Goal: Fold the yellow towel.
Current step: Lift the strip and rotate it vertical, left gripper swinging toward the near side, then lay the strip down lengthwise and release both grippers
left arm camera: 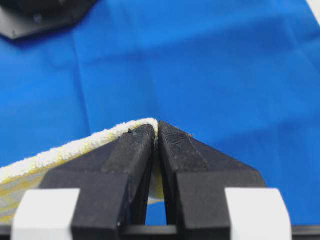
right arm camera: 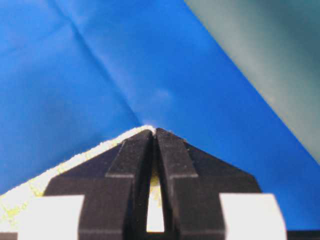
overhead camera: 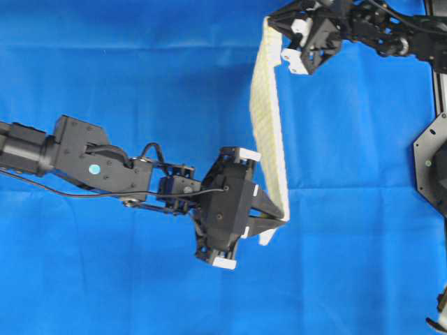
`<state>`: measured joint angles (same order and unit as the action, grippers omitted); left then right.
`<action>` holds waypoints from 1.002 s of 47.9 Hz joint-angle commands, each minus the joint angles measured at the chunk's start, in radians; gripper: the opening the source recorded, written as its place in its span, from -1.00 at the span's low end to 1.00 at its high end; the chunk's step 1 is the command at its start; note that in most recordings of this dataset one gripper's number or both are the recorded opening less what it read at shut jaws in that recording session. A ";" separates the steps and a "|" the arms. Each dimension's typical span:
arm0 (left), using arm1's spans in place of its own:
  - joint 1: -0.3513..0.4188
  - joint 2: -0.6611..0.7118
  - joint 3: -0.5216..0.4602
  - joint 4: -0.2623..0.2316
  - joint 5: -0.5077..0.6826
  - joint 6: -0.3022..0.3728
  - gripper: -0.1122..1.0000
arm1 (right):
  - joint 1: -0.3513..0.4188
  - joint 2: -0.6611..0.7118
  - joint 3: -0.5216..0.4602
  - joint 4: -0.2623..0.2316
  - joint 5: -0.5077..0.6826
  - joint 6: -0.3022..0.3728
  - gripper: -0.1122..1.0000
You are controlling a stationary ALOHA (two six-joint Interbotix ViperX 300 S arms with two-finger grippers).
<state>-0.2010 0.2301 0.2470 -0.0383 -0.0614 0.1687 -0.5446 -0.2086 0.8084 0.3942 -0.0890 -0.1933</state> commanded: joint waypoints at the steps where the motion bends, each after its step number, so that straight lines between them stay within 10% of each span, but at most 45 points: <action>1: -0.031 -0.002 -0.057 0.002 -0.041 0.014 -0.76 | -0.069 -0.052 0.009 0.000 -0.002 -0.002 -0.76; 21: -0.012 0.087 -0.067 -0.005 -0.074 -0.008 -0.76 | -0.078 0.006 -0.034 -0.006 0.083 -0.005 -0.76; 48: -0.052 -0.061 0.311 -0.015 -0.264 -0.181 -0.76 | 0.041 0.328 -0.325 -0.008 0.087 -0.014 -0.76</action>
<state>-0.2010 0.2240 0.5323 -0.0568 -0.3053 0.0061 -0.5001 0.1181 0.5354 0.3881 0.0077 -0.2056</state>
